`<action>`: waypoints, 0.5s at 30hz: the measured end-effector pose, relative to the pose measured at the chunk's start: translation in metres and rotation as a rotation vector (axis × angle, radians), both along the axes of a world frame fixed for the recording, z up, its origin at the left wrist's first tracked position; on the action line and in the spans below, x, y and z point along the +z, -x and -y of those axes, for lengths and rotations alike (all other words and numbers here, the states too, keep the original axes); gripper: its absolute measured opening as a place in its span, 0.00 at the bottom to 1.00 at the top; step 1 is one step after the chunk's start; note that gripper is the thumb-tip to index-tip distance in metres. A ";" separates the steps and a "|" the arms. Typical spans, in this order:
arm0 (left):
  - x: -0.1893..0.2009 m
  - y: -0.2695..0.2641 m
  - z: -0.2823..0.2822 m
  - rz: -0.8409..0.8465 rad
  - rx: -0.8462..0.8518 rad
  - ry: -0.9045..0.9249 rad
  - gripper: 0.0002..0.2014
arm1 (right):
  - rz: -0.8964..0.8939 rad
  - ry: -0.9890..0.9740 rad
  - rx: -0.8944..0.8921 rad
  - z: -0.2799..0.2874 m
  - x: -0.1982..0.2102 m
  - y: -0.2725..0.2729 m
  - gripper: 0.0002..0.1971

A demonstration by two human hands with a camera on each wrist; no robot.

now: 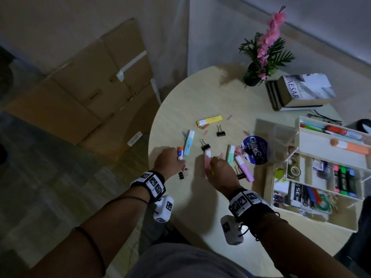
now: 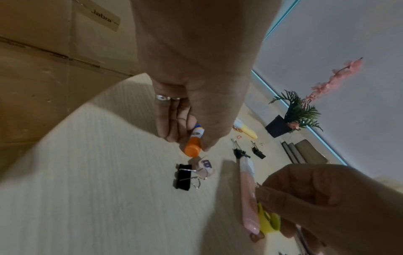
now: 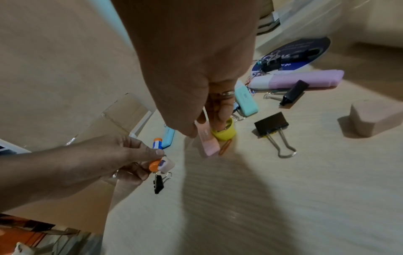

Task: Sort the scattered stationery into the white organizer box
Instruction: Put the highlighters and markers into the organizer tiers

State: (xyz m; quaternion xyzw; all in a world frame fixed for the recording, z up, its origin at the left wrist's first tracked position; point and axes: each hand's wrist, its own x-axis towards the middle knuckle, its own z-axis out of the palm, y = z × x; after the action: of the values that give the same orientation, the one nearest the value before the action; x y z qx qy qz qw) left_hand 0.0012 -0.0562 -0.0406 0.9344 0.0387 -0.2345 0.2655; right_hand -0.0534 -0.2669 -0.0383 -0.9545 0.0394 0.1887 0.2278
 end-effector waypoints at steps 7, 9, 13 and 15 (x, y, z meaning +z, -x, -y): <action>0.004 -0.002 -0.004 -0.065 -0.006 0.026 0.13 | -0.043 0.055 -0.078 -0.008 -0.002 -0.008 0.19; 0.006 0.000 -0.007 -0.059 -0.011 0.067 0.12 | -0.085 0.058 -0.087 -0.009 -0.005 -0.011 0.16; 0.013 0.006 -0.013 -0.020 -0.030 0.118 0.11 | -0.113 0.015 -0.126 -0.011 -0.005 -0.014 0.16; 0.017 0.008 -0.012 -0.007 -0.028 0.143 0.11 | -0.101 -0.019 -0.145 -0.009 -0.003 -0.012 0.15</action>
State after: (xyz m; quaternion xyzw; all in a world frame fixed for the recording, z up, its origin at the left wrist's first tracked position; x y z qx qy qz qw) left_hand -0.0070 -0.0441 -0.0235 0.9126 0.0095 -0.2437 0.3283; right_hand -0.0413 -0.2576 -0.0418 -0.9362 0.1182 0.2201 0.2474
